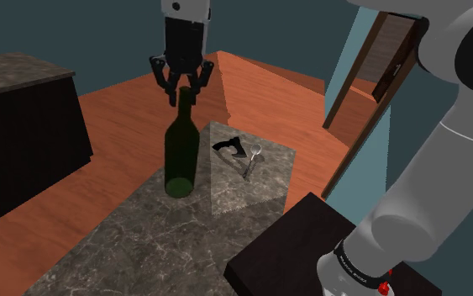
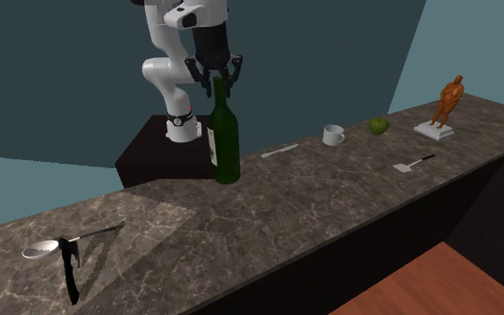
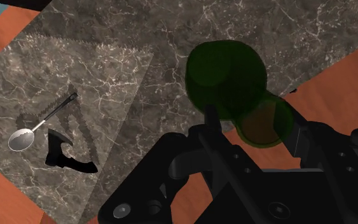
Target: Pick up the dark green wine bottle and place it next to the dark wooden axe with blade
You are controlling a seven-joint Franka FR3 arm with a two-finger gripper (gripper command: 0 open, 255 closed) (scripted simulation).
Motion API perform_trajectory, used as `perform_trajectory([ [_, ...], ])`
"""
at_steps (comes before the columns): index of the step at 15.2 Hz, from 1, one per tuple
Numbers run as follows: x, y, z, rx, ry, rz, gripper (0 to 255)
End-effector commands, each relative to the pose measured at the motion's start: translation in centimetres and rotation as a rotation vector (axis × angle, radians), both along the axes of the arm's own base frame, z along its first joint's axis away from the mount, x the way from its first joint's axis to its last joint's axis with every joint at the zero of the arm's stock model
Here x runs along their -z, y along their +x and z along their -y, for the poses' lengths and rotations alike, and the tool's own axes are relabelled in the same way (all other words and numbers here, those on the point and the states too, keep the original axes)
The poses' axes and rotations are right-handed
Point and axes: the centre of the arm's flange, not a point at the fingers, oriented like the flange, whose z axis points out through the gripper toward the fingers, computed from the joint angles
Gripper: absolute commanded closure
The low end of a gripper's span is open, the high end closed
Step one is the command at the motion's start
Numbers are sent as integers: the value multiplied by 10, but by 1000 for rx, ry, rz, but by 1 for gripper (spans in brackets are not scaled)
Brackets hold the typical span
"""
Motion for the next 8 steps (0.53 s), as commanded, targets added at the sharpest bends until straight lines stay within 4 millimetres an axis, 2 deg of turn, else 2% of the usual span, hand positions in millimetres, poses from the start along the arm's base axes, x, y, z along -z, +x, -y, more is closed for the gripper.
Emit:
perform_trajectory([
  [1,1,6,25,-2,0,0,255],
  [8,0,33,113,-2,0,0,255],
])
